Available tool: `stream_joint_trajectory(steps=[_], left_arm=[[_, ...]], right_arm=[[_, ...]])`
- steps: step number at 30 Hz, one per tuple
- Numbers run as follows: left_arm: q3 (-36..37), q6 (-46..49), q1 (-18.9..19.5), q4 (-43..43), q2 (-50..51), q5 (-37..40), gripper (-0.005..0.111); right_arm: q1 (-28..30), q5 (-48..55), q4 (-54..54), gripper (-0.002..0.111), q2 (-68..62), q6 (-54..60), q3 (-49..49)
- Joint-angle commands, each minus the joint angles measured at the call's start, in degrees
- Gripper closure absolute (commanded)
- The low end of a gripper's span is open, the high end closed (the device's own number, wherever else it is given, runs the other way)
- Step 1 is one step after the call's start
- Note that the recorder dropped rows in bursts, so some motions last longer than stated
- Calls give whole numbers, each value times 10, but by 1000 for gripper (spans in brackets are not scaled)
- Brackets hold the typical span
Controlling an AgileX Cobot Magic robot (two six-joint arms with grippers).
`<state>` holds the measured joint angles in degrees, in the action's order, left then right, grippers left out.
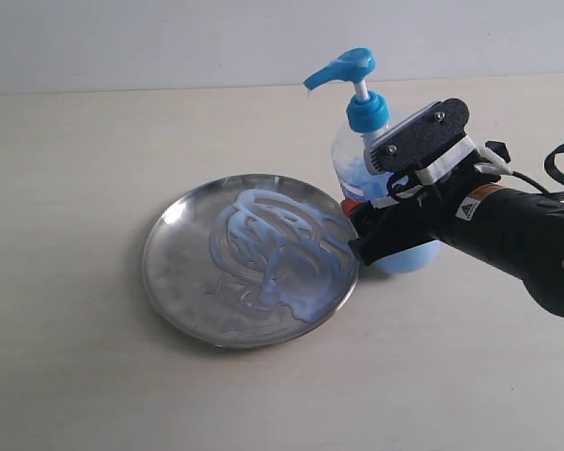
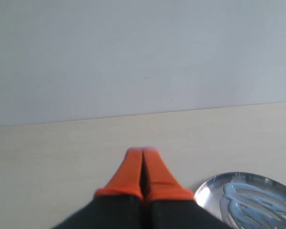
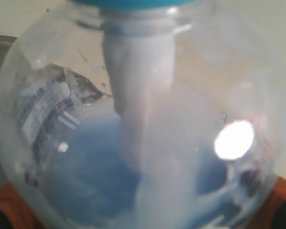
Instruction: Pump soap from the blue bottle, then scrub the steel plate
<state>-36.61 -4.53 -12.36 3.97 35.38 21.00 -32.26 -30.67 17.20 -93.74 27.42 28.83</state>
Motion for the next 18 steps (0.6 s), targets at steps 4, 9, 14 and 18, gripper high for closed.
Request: stream_joint_trajectory(steps=[4, 9, 14, 18], left_arm=[[-5, -2, -4, 0, 3, -4, 107], [-5, -2, -4, 0, 3, -4, 107], [-5, -8, -4, -40, 7, -6, 107], [-5, 0, -4, -83, 38, 15, 107]], right_arm=[[-1, -67, -7, 108, 9, 0, 8], [-1, -67, -7, 108, 9, 0, 8], [-1, -67, -7, 108, 9, 0, 8], [-1, -67, -10, 108, 9, 0, 8]])
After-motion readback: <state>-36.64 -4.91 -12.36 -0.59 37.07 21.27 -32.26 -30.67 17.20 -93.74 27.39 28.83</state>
